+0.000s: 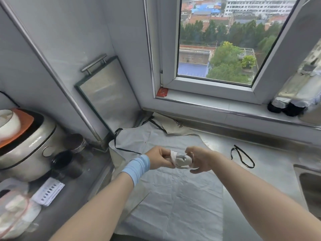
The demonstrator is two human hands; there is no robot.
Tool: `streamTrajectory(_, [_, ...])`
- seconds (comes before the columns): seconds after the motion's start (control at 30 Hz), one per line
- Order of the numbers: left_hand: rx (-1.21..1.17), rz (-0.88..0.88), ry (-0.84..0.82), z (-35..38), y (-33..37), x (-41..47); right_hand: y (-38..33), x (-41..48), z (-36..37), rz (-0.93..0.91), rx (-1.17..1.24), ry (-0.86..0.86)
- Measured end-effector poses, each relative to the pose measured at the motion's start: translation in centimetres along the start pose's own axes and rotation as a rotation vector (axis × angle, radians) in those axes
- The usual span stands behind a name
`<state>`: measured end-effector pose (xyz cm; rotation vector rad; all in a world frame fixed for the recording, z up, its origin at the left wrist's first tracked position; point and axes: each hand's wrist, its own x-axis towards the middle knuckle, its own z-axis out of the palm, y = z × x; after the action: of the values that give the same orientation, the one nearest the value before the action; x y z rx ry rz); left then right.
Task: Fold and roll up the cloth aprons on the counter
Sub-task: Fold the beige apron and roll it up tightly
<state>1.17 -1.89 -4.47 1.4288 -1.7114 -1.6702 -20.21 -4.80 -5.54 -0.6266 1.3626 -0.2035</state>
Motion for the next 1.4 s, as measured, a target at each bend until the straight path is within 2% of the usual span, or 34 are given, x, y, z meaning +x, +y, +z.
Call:
streamTrajectory(0.07, [0.111,-0.005,-0.042,0.9,-1.3,1.0,-0.7,0.8,-0.4,-0.026,-0.02,0.087])
streamTrajectory(0.17, [0.229,0.0,-0.012,1.8,-2.9,2.5,-1.8,1.5,0.2,-0.086,-0.062,0.123])
streamTrajectory(0.37, [0.643,0.087,0.236,3.6,-5.9,4.7,-0.3,3.2,2.4,-0.358,-0.181,0.341])
streamTrajectory(0.47, [0.778,0.097,0.296,5.2,-7.4,5.0,2.5,4.7,3.3,-0.461,-0.389,0.42])
streamTrajectory(0.57, [0.763,0.119,0.313,6.7,-9.5,4.9,5.2,6.2,3.8,-0.526,-0.545,0.471])
streamTrajectory(0.77, [0.659,0.168,0.348,8.0,-12.2,4.8,7.6,8.0,4.1,-0.675,-0.638,0.625])
streamTrajectory(0.97, [0.583,0.109,0.437,8.2,-11.7,4.6,8.0,8.7,3.6,-0.717,-0.769,0.511])
streamTrajectory(1.03, [0.516,0.102,0.434,7.7,-11.4,4.6,8.5,8.4,3.7,-0.726,-0.724,0.473])
streamTrajectory(1.2, [0.359,0.106,0.379,6.2,-11.0,4.7,8.4,7.5,3.7,-0.612,-0.502,0.395])
streamTrajectory(1.4, [0.317,0.098,0.513,7.0,-11.7,4.3,8.9,7.8,3.6,-0.626,-0.559,0.468])
